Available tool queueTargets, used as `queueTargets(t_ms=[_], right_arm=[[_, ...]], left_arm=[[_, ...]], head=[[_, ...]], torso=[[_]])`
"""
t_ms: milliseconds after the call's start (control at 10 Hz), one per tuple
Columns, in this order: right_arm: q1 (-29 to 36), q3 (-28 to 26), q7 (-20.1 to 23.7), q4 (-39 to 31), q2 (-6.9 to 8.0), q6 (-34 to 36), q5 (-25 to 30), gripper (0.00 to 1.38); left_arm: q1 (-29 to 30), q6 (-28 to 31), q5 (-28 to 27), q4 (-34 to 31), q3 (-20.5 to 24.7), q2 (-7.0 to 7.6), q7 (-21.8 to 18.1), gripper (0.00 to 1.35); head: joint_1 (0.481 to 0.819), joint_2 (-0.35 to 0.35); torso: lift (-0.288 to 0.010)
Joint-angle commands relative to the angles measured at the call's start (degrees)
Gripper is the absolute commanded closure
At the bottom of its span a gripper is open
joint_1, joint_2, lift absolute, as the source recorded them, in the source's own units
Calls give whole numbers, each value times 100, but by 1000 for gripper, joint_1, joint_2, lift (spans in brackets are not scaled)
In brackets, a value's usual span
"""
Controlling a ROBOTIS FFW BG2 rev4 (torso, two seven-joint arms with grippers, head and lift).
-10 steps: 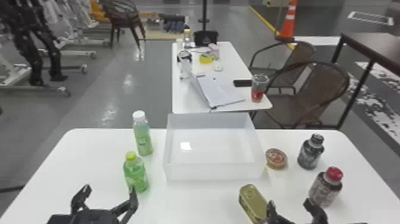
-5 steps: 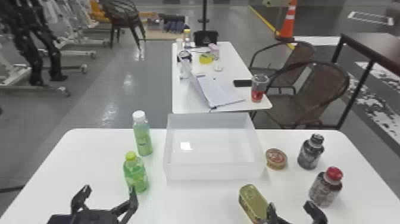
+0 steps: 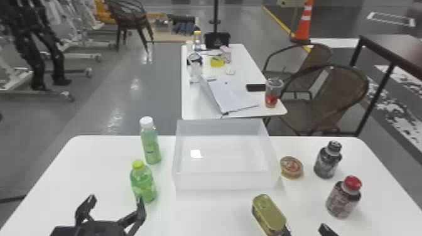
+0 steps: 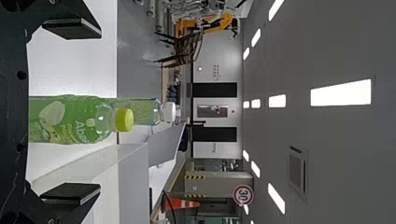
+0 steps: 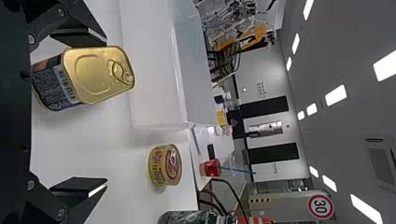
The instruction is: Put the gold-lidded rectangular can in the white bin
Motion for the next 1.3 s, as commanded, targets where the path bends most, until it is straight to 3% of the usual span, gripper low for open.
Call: queueTargets(t_ms=[0, 300, 700, 1100, 1200], right_arm=[[-128, 0, 118, 153, -100, 62, -3, 228], [-770, -71, 979, 549, -276, 475, 155, 228], [-1236, -308, 2104, 988, -285, 1143, 638, 228], [-1658, -308, 2781, 1410, -285, 1450, 902, 248], [-1719, -273, 2816, 1489, -303, 1459, 937, 470]], left_arm=[[-2, -4, -1, 4, 0, -3, 0, 140], [-28, -39, 8, 39, -9, -3, -9, 140], [-99, -83, -10, 100, 0, -29, -88, 140], [-143, -109, -10, 153, -9, -47, -149, 140], [-160, -109, -1, 162, 0, -47, -176, 142]], head=[[549, 0], [549, 0], [549, 0], [549, 0], [549, 0]], torso=[[-100], [-100], [-100], [-100], [-100]])
